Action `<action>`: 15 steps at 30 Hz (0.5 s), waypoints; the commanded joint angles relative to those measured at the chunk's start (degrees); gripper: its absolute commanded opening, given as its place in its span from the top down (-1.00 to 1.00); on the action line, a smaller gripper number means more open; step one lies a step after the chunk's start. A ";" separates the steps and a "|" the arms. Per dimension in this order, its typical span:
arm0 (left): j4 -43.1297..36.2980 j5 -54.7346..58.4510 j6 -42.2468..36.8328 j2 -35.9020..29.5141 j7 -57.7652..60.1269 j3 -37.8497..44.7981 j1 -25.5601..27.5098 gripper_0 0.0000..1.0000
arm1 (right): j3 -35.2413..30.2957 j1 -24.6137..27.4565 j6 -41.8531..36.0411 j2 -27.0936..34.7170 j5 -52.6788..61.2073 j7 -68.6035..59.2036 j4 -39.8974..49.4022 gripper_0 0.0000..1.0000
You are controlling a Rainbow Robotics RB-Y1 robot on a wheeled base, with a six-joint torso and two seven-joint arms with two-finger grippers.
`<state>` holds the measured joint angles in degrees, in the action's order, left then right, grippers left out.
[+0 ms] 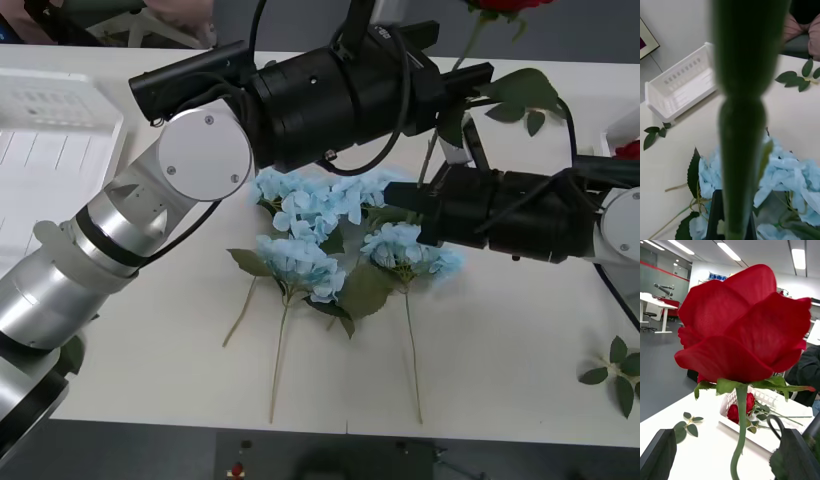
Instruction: Put the red flowers into the right box and the blue flowers into the left box
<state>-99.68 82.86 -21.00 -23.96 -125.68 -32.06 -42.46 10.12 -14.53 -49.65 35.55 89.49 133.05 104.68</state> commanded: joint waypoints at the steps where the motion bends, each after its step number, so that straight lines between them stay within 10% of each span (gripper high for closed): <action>1: -0.69 1.16 3.86 0.75 -0.53 0.15 0.71 -0.60 | -0.37 -1.11 -0.18 8.48 0.86 -10.18 0.52 1.00; 7: -2.45 13.64 10.54 -5.57 -0.62 -1.16 -0.25 -0.66 | -2.56 -1.11 -2.29 23.16 10.71 -19.94 -5.54 1.00; 10: -0.96 19.36 6.15 -11.99 -0.53 -1.08 -0.96 -1.00 | -5.20 -1.29 -6.78 29.14 13.17 -23.01 -10.29 1.00; 15: 3.17 23.40 -5.72 -20.95 -0.62 -1.08 -0.61 -1.00 | -9.33 -3.40 -15.39 35.29 9.12 -26.53 -20.57 1.00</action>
<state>-98.33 105.89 -22.29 -40.83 -125.68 -32.83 -41.19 2.64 -14.81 -63.06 68.45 100.83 108.94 87.66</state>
